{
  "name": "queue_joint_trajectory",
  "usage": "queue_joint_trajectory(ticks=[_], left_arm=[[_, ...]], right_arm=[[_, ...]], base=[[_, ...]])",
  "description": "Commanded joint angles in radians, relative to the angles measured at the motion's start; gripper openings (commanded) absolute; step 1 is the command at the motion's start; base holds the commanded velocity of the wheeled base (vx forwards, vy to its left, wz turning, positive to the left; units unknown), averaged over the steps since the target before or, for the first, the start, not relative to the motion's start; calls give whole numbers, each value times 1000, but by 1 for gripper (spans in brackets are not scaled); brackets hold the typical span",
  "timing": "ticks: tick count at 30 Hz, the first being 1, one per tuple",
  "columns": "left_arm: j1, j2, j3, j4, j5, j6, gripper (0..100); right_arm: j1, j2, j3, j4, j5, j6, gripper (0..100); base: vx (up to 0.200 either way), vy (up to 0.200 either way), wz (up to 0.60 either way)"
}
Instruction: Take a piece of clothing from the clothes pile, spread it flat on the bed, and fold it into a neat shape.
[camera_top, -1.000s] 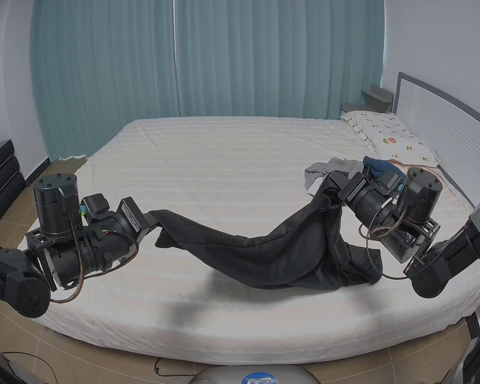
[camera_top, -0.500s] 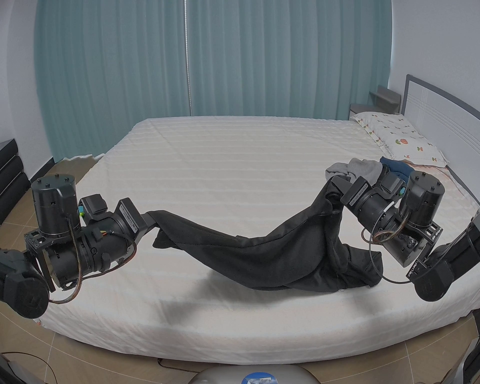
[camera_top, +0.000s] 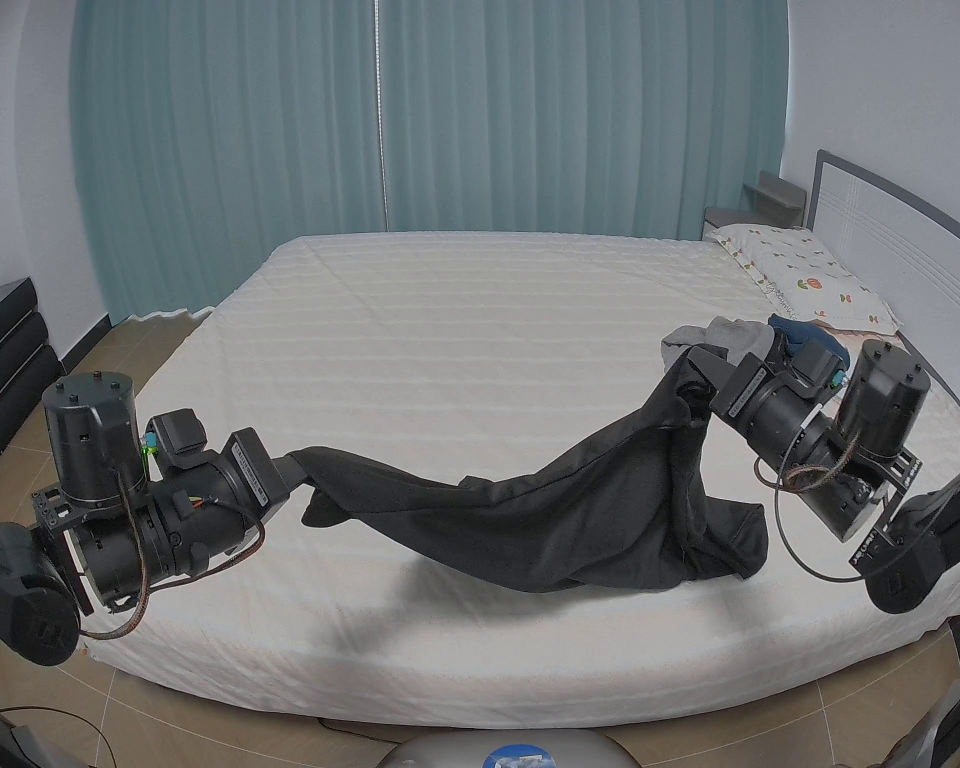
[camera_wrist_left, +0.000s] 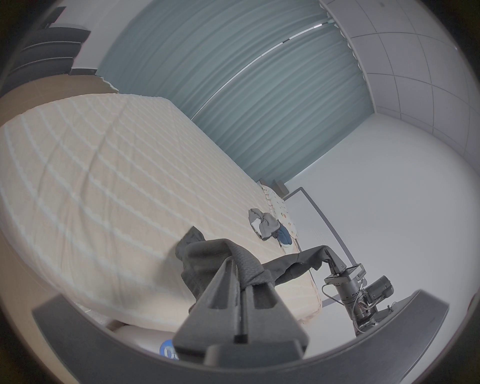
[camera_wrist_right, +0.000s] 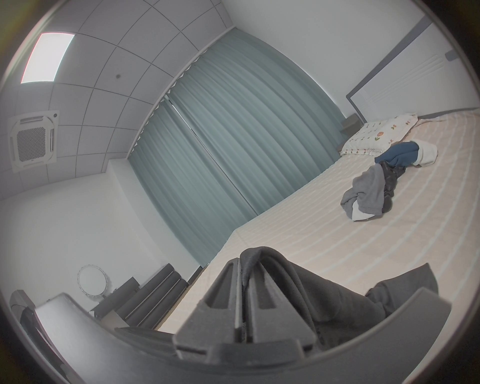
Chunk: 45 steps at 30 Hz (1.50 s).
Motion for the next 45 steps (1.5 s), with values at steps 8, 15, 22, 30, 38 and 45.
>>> queue_joint_trajectory(ticks=[8,15,22,30,38,45], left_arm=[[-38,-191,-35,145,72,69,0],[-36,-263,-210,332,86,96,0],[-24,-151,-501,527,98,95,0],[23,82,-719,602,117,77,0],[57,257,-834,605,117,75,0],[79,360,-928,605,115,75,0]], right_arm=[[79,-334,52,154,-82,-118,0],[121,-498,-169,371,-125,-164,0],[65,-421,-588,665,-122,-180,0],[-106,-156,-849,731,-111,-180,0],[-162,62,-927,696,-114,-174,0],[-185,214,-990,567,-120,-183,0]], base=[[-200,0,0],[0,0,0],[0,0,0],[0,0,0],[75,0,0],[200,0,0]])
